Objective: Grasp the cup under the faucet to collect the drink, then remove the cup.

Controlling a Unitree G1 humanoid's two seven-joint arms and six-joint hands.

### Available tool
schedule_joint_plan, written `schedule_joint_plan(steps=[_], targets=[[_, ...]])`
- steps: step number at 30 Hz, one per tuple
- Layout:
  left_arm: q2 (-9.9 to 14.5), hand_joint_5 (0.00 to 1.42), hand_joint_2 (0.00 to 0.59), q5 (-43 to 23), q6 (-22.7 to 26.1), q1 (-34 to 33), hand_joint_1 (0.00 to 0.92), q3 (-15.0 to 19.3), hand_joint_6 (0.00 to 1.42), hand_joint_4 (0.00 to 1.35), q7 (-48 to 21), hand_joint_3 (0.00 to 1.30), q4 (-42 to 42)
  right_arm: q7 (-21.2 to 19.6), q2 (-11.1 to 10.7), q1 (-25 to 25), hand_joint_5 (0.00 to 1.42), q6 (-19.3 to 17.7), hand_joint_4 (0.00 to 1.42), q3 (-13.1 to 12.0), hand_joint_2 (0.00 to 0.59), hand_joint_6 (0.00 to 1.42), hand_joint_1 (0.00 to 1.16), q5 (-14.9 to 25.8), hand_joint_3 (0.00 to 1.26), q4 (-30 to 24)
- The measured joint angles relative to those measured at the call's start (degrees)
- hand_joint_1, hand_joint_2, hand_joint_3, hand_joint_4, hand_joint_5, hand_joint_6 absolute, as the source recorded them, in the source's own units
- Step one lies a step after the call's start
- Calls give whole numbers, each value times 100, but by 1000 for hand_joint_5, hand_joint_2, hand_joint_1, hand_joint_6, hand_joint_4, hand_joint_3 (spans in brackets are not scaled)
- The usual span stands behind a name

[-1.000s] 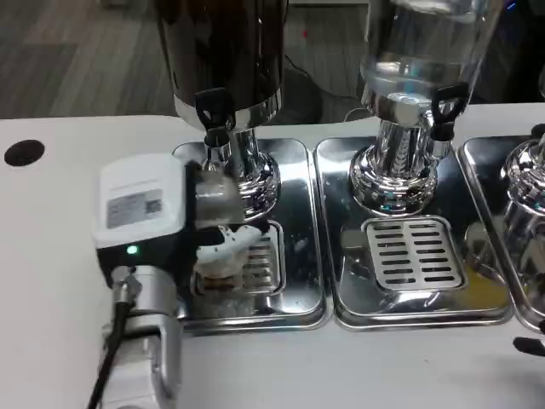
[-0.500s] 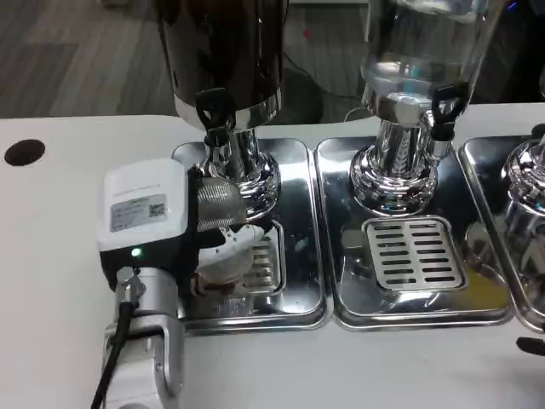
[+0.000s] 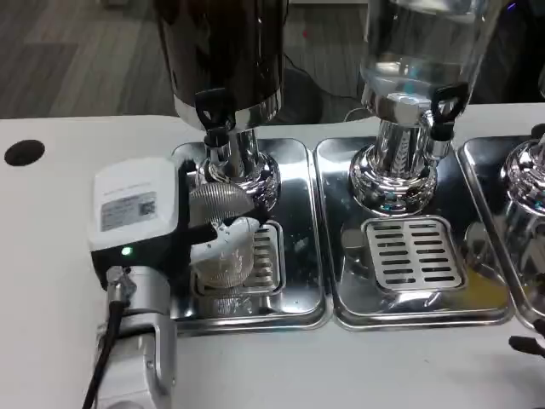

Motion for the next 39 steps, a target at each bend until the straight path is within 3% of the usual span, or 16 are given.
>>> schedule_joint_plan(steps=[11, 21, 30, 39], targets=[[153, 535, 45, -206, -236, 580, 73, 419, 842, 254, 98, 296, -1129, 0, 25, -80, 0, 62, 32, 63, 409, 0, 495, -97, 208, -9], [231, 685, 62, -808, -852, 909, 79, 1017, 953, 172, 66, 248, -2474, 0, 100, -93, 0, 123, 32, 129, 409, 0, 495, -215, 208, -125], [100, 785, 63, -1559, -962, 674, 79, 1208, 1042, 154, -465, 223, -2715, 0, 140, -51, 0, 125, 32, 132, 403, 0, 490, -216, 209, -182], [-130, 905, 64, -1657, -960, 391, 79, 938, 1106, 299, -869, 347, -2555, 0, 140, 19, 0, 122, 32, 90, 402, 0, 486, -196, 202, -177]])
